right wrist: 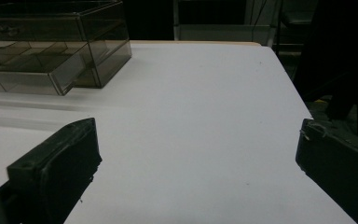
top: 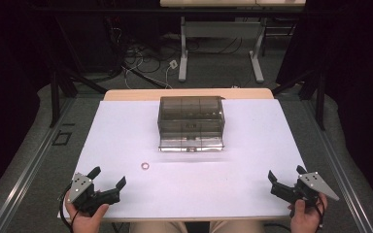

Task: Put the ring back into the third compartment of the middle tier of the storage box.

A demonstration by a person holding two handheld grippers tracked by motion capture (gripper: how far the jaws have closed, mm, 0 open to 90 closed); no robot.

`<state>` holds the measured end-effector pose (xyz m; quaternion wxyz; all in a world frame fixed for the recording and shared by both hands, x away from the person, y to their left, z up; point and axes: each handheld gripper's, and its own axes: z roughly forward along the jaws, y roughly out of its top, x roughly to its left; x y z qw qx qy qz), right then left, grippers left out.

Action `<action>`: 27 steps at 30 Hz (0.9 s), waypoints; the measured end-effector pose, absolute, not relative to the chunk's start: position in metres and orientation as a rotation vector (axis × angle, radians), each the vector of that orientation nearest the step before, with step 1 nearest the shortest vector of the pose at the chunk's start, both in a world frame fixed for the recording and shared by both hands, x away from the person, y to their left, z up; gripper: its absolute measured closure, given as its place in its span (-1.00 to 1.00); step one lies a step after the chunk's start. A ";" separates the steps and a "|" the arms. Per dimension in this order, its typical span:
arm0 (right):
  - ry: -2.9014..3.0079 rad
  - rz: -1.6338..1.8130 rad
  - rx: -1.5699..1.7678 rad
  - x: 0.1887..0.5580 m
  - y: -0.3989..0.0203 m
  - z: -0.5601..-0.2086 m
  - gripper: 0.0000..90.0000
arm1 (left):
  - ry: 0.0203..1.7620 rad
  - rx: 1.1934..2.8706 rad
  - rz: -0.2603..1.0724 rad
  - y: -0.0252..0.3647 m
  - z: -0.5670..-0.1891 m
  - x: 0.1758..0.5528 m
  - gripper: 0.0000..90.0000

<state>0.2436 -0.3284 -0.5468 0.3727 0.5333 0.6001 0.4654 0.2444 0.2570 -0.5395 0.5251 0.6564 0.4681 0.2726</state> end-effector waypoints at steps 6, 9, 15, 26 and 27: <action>1.565 1.183 1.349 0.244 -0.324 -0.549 -1.00 | 1.138 1.550 0.653 0.256 -0.539 0.246 -0.99; 1.557 1.195 1.331 0.244 -0.323 -0.549 -1.00 | 1.134 1.548 0.643 0.256 -0.538 0.245 -0.99; 1.574 1.205 1.298 0.240 -0.321 -0.550 -1.00 | 1.140 1.532 0.631 0.255 -0.535 0.244 -0.99; 1.606 1.204 1.268 0.240 -0.319 -0.555 -1.00 | 1.192 1.529 0.639 0.255 -0.534 0.247 -0.96; 1.609 1.196 1.267 0.240 -0.318 -0.556 -1.00 | 1.195 1.528 0.640 0.254 -0.534 0.248 -0.96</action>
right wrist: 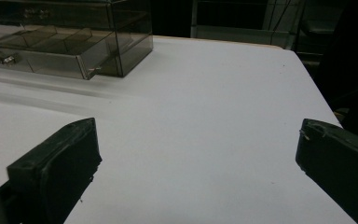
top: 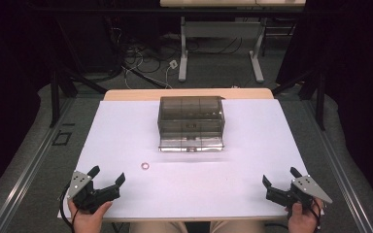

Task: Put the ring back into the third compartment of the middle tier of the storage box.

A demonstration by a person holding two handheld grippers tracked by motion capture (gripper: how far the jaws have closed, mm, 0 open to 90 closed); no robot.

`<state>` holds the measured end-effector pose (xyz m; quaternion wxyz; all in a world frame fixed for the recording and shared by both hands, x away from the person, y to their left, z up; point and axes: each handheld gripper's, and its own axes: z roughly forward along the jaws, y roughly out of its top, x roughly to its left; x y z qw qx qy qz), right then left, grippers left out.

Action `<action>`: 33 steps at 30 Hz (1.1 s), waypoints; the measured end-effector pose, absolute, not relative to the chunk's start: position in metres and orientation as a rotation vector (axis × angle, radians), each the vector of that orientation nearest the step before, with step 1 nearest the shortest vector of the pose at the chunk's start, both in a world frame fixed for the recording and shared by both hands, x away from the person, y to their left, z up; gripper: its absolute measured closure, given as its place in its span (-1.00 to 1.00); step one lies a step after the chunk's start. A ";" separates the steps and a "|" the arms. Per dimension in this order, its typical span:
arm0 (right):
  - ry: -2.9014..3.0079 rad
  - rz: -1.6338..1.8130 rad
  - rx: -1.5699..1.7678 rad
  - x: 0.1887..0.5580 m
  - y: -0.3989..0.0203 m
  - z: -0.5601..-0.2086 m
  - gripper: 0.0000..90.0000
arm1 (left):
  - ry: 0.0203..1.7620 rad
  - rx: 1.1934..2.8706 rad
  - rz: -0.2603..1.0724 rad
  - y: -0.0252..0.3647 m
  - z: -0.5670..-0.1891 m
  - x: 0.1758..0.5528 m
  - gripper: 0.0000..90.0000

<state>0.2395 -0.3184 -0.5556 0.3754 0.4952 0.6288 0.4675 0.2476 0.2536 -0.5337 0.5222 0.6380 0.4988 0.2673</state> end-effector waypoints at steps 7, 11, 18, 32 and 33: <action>1.637 1.190 1.261 0.239 -0.316 -0.556 -1.00 | 1.194 1.559 0.619 0.248 -0.524 0.255 -0.90; 1.633 1.199 1.261 0.239 -0.315 -0.557 -1.00 | 1.185 1.575 0.601 0.246 -0.520 0.260 -0.90; 1.643 1.197 1.253 0.239 -0.316 -0.558 -1.00 | 1.197 1.598 0.602 0.244 -0.514 0.268 -0.90; 1.670 1.193 1.259 0.239 -0.316 -0.558 -1.00 | 1.180 1.644 0.619 0.236 -0.501 0.283 -0.89; 1.670 1.193 1.259 0.239 -0.316 -0.558 -1.00 | 1.180 1.644 0.619 0.236 -0.501 0.283 -0.89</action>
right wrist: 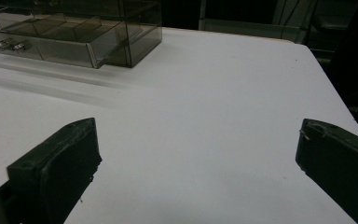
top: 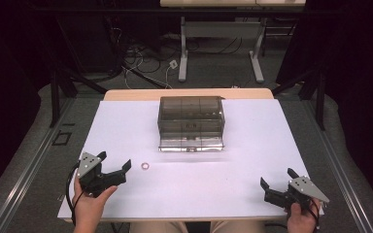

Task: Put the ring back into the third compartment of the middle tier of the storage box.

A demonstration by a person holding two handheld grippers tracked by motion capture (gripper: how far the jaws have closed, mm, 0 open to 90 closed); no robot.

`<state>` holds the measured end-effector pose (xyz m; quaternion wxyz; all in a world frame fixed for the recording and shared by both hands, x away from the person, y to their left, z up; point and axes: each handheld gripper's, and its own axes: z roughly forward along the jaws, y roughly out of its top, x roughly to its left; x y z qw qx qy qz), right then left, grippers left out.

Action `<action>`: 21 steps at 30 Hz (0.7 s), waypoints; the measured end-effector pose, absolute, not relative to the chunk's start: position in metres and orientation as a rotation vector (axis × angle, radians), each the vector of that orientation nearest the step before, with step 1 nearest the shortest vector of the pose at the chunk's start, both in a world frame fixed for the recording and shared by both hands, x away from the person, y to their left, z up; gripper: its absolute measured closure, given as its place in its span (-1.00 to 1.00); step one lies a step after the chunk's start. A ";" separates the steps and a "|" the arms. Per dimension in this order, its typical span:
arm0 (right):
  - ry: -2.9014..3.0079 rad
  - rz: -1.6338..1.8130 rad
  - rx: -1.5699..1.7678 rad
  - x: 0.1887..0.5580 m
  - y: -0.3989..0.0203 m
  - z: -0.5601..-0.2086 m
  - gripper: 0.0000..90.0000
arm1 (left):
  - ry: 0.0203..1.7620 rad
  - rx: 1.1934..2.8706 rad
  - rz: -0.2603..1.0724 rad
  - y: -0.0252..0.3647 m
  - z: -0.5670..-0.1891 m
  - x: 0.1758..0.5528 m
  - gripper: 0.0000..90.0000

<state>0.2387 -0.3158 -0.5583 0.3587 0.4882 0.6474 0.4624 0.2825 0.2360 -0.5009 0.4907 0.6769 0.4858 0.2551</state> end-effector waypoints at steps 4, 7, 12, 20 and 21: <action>1.664 1.200 1.249 0.240 -0.316 -0.559 -1.00 | 1.189 1.672 0.606 0.232 -0.501 0.288 -0.89; 1.666 1.196 1.248 0.240 -0.316 -0.559 -1.00 | 1.194 1.699 0.600 0.230 -0.501 0.291 -0.82; 1.675 1.198 1.252 0.240 -0.316 -0.560 -1.00 | 1.187 1.730 0.599 0.227 -0.499 0.296 -0.65; 1.683 1.194 1.248 0.240 -0.316 -0.560 -1.00 | 1.189 1.760 0.560 0.221 -0.498 0.305 -0.52; 1.680 1.197 1.255 0.240 -0.316 -0.560 -1.00 | 1.187 1.765 0.547 0.221 -0.498 0.306 -0.48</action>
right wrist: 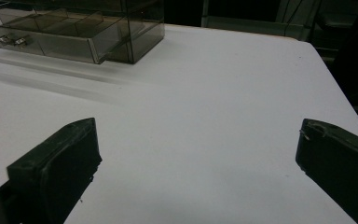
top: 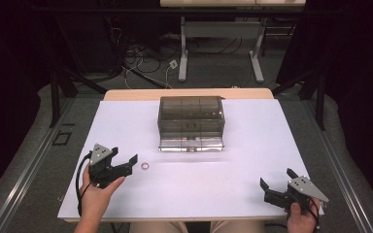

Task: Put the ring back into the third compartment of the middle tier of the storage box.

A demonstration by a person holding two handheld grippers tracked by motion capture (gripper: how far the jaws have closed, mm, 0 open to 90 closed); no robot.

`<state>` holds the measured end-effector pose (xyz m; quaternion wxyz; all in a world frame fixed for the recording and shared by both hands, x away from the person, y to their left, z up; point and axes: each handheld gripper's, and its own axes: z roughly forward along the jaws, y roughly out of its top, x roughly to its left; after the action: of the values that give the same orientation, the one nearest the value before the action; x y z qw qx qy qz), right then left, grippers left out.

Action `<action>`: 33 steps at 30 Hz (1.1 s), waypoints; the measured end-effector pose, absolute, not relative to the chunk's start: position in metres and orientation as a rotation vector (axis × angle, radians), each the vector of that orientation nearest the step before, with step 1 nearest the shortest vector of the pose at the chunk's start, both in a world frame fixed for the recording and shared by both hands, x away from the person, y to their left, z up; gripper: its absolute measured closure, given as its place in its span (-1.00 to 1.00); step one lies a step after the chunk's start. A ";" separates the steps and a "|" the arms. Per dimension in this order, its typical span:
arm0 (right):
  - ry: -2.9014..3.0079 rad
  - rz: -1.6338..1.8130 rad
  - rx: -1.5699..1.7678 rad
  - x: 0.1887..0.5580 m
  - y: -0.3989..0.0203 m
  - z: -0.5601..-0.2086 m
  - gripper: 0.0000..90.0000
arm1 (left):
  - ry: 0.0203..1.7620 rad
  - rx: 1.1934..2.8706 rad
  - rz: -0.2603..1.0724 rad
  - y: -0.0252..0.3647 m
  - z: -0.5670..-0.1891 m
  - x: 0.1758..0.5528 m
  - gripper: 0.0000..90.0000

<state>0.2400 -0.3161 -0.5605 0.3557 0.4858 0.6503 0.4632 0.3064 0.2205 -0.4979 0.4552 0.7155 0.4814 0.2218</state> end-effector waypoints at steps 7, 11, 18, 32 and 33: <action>1.687 1.196 1.248 0.240 -0.317 -0.561 -1.00 | 1.214 1.785 0.502 0.217 -0.500 0.314 -0.31; 1.681 1.199 1.247 0.241 -0.317 -0.561 -1.00 | 1.229 1.789 0.478 0.215 -0.502 0.318 -0.24; 1.694 1.190 1.252 0.240 -0.317 -0.561 -1.00 | 1.229 1.814 0.475 0.210 -0.502 0.323 -0.17; 1.699 1.203 1.247 0.242 -0.317 -0.563 -1.00 | 1.322 1.885 0.388 0.198 -0.507 0.338 0.10; 1.699 1.203 1.247 0.242 -0.317 -0.563 -1.00 | 1.322 1.885 0.388 0.198 -0.507 0.338 0.12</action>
<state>0.2416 -0.3174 -0.5630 0.3498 0.4815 0.6560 0.4642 0.3379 0.1981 -0.5067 0.3927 0.7425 0.5207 0.1529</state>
